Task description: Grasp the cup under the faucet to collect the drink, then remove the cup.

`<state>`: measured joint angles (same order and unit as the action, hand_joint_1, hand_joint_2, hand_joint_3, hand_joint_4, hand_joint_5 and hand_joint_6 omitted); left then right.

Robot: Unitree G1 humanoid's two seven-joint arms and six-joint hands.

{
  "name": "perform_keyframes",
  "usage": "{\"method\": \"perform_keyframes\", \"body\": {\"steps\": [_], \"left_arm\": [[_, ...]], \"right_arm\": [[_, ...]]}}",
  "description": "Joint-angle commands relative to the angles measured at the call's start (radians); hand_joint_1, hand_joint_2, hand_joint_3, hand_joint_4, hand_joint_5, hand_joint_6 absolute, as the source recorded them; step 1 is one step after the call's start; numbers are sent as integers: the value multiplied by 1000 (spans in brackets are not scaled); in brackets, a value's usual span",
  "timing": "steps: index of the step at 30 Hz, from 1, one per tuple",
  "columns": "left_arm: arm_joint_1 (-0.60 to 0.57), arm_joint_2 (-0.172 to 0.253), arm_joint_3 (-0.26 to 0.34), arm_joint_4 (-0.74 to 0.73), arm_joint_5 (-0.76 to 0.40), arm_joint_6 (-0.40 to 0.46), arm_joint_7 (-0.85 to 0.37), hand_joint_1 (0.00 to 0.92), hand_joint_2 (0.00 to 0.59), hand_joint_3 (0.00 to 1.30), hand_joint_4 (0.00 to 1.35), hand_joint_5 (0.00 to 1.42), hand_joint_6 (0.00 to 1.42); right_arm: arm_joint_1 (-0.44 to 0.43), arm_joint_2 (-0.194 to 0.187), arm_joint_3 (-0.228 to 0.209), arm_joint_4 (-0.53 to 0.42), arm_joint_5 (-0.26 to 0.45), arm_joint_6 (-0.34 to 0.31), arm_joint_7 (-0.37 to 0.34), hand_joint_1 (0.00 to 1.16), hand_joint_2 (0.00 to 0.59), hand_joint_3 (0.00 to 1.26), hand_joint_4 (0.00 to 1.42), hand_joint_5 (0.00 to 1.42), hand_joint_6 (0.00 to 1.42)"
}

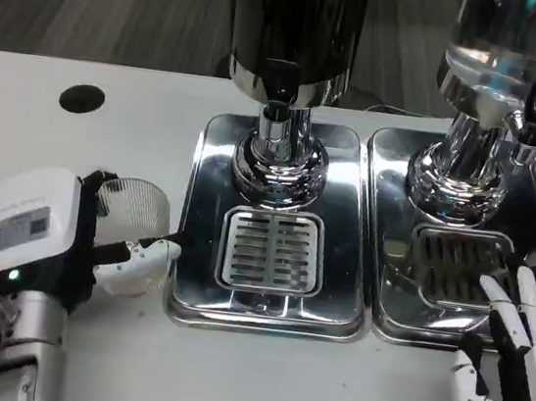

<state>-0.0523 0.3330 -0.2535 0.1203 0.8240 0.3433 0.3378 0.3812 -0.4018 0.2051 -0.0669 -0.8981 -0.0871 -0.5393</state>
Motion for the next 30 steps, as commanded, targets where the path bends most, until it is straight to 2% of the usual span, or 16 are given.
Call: {"method": "perform_keyframes", "body": {"steps": [1, 10, 21, 30], "left_arm": [[41, -2, 2, 7, -10, -1, -6, 790, 21, 631, 600, 828, 1232], [61, -23, 16, -33, -11, -52, 84, 787, 27, 663, 643, 859, 1271], [57, -31, 21, -99, 2, -47, 79, 780, 37, 666, 639, 860, 1272], [60, -30, 24, -98, 8, -41, 81, 780, 38, 667, 636, 858, 1255]], "right_arm": [[8, -3, -5, -2, 2, -7, 1, 0, 526, 177, 0, 0, 0], [7, -2, -2, -7, 0, -5, 6, 0, 527, 185, 0, 0, 0], [0, -2, -5, 1, 5, -5, 6, 0, 538, 187, 0, 0, 0], [-7, -1, -5, 11, 9, -5, 5, 0, 539, 195, 0, 0, 0]]}}
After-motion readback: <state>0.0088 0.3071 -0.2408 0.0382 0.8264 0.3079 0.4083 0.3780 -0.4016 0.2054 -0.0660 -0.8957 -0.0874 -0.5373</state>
